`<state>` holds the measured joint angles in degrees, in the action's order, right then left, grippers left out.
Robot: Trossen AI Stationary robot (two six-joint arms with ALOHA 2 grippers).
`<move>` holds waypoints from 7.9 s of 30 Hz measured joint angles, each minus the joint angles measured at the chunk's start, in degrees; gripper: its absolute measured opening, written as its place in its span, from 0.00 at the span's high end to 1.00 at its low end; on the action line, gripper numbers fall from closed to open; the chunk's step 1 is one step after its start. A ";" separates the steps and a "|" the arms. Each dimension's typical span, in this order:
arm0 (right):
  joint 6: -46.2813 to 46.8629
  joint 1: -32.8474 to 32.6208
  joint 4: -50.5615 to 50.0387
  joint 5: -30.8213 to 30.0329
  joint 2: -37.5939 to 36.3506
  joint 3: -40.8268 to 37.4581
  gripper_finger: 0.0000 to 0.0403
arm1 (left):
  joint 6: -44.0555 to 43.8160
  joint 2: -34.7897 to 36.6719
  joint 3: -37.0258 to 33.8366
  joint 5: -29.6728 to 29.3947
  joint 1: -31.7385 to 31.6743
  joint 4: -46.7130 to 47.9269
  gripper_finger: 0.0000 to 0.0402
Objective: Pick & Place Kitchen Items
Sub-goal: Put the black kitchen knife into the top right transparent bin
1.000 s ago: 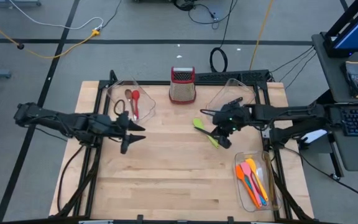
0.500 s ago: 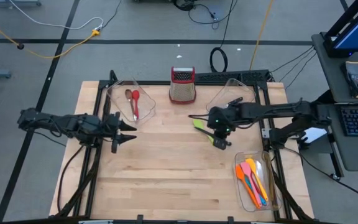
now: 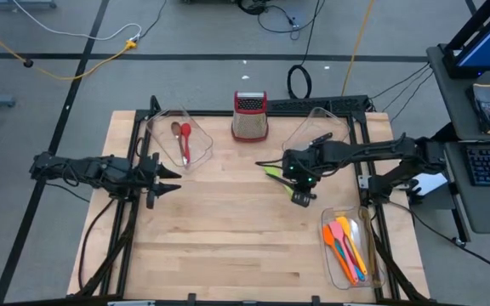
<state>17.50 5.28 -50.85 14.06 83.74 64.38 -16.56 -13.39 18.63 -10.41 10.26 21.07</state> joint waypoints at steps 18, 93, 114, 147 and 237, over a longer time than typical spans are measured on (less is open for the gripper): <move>-1.93 0.02 -1.72 -1.25 4.59 -0.35 0.54 | -4.06 0.39 -2.84 1.33 0.04 -1.87 0.56; -18.13 -2.50 1.37 -14.83 10.08 -0.44 0.55 | -6.68 0.28 -2.94 1.30 0.07 -4.54 0.56; -27.67 -4.89 -1.47 -20.54 18.48 2.70 0.55 | -6.61 0.28 -2.94 1.88 0.07 -4.58 0.56; -32.20 -3.45 0.52 -25.80 17.25 1.89 0.55 | -6.24 0.27 -2.94 2.35 0.05 -4.15 0.56; -23.93 -5.66 -4.70 -21.17 16.79 -1.62 0.57 | -7.51 0.26 -2.94 1.50 0.06 -2.79 0.56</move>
<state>-6.44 -0.38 -55.56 -7.11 100.53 62.76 -24.07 -13.13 15.68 -8.91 10.33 18.28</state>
